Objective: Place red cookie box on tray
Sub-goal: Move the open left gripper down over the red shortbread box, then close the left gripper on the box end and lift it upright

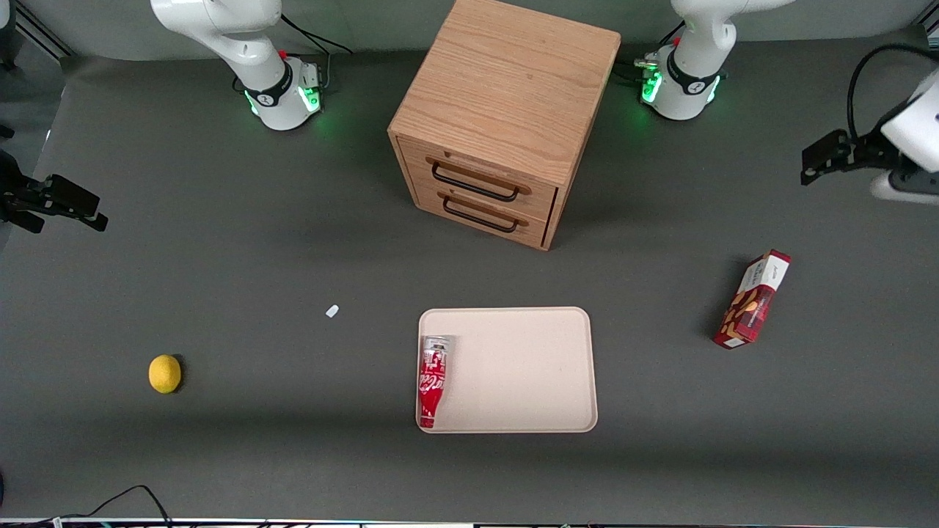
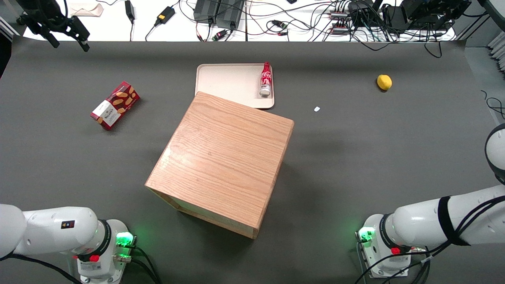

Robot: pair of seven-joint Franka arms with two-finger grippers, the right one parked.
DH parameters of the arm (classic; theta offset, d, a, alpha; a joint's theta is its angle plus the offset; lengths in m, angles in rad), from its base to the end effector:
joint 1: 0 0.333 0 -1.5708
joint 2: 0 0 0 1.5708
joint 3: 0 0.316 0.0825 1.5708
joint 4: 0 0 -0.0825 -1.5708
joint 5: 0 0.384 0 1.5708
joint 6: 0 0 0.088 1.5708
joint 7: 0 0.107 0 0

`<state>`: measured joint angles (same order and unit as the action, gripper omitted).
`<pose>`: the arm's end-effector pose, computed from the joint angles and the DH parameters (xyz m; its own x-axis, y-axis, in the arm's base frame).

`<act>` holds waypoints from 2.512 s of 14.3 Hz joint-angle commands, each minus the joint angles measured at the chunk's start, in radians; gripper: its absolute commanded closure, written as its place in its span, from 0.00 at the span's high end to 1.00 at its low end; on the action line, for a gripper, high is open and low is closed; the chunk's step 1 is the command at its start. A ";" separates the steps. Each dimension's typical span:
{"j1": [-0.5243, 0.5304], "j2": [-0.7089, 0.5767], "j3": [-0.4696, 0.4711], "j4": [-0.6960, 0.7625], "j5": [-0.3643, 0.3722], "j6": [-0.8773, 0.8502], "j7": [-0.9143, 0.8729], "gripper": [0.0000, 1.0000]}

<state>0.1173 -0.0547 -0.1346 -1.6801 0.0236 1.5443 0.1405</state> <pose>0.5321 -0.0085 0.6005 0.9842 -0.1556 -0.0850 -0.1578 -0.9873 -0.0192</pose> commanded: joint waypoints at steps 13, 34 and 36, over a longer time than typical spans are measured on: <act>0.024 0.242 0.072 -0.417 0.084 0.738 0.301 1.00; 0.018 0.426 0.084 -0.420 0.076 0.924 0.315 0.00; 0.018 0.415 0.084 -0.412 0.073 0.921 0.315 0.00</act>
<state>0.1417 0.3824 -0.0574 -2.0999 0.0974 2.4770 0.4564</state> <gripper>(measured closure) 0.833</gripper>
